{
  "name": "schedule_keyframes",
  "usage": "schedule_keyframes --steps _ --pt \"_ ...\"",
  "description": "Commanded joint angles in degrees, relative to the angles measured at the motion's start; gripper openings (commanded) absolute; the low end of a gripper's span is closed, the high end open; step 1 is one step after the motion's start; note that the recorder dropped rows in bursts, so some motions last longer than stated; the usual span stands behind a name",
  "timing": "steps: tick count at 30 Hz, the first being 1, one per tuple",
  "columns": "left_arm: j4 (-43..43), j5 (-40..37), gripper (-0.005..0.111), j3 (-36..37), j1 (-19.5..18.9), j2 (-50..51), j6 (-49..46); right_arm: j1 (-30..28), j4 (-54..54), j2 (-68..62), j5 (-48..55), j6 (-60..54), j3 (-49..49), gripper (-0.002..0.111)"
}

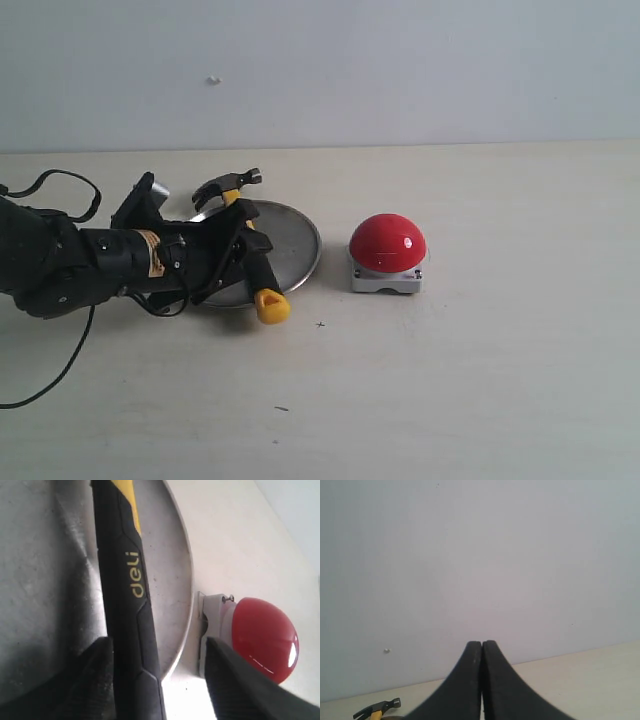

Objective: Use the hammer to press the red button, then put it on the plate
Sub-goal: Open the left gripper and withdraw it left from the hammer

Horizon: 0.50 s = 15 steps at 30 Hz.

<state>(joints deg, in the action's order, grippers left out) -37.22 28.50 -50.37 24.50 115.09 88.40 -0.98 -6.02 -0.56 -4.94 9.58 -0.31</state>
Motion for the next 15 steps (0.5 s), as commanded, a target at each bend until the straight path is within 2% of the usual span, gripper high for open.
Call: schedule_keyframes --steps 1,15 --pt "-2.99 0.52 0.055 -0.35 0.07 -0.54 2.67 -0.31 0.19 0.28 -0.36 -0.38 0.31 0.000" --pt "-11.54 -0.32 0.053 -0.35 -0.67 -8.88 8.06 -0.31 0.19 0.28 -0.36 -0.38 0.31 0.000"
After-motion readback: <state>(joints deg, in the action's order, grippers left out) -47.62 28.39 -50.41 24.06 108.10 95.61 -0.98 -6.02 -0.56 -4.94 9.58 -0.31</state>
